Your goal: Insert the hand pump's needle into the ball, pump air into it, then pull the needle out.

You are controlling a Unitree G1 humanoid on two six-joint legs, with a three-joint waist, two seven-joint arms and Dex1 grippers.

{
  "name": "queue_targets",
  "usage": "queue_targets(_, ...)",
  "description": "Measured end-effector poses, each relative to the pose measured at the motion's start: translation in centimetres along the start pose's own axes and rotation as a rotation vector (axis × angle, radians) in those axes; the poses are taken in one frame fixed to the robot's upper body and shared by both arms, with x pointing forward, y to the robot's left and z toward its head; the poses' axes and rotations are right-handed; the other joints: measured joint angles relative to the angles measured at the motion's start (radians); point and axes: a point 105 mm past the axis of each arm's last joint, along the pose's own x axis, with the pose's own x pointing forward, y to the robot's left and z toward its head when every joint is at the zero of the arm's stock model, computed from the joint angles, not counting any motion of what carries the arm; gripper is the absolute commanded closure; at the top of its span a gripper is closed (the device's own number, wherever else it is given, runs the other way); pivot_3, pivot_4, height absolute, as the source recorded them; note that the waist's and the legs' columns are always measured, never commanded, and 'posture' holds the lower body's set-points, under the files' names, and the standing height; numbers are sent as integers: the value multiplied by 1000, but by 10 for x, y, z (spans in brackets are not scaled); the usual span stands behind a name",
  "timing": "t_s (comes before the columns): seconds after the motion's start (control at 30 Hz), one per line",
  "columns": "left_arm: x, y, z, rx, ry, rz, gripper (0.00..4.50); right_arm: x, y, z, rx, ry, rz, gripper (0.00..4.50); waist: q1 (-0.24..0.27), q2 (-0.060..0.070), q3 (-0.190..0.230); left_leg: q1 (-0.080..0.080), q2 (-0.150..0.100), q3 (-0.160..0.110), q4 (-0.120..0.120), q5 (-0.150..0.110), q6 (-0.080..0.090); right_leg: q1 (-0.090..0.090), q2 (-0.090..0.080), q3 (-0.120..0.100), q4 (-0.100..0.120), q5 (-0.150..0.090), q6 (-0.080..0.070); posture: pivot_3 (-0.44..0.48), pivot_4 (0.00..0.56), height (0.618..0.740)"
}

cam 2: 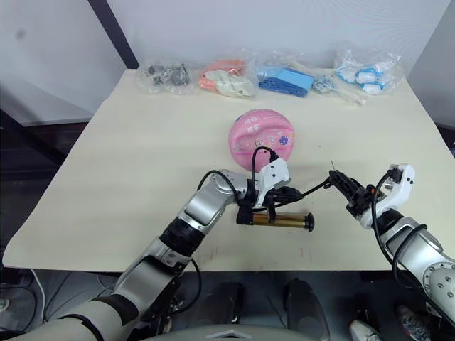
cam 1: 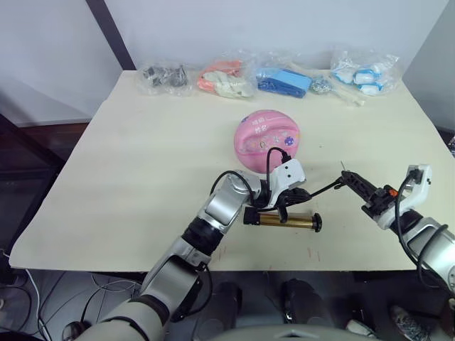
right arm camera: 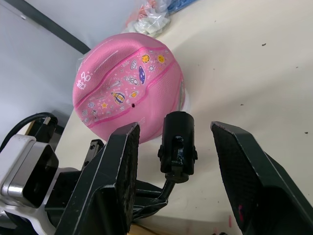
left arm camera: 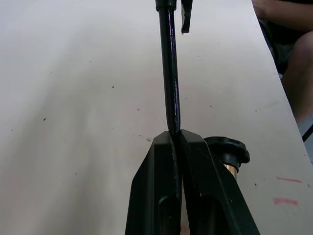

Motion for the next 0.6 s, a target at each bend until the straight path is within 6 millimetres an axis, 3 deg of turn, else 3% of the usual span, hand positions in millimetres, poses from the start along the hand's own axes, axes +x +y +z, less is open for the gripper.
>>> queue_targets(0.6,-2,-2,4,15,-7,-8,4500,1,0,-1,-34,43,21,2059,0,0,0,0,0,0,0,0,0,0,0,0,0,0,0,0,150,740)
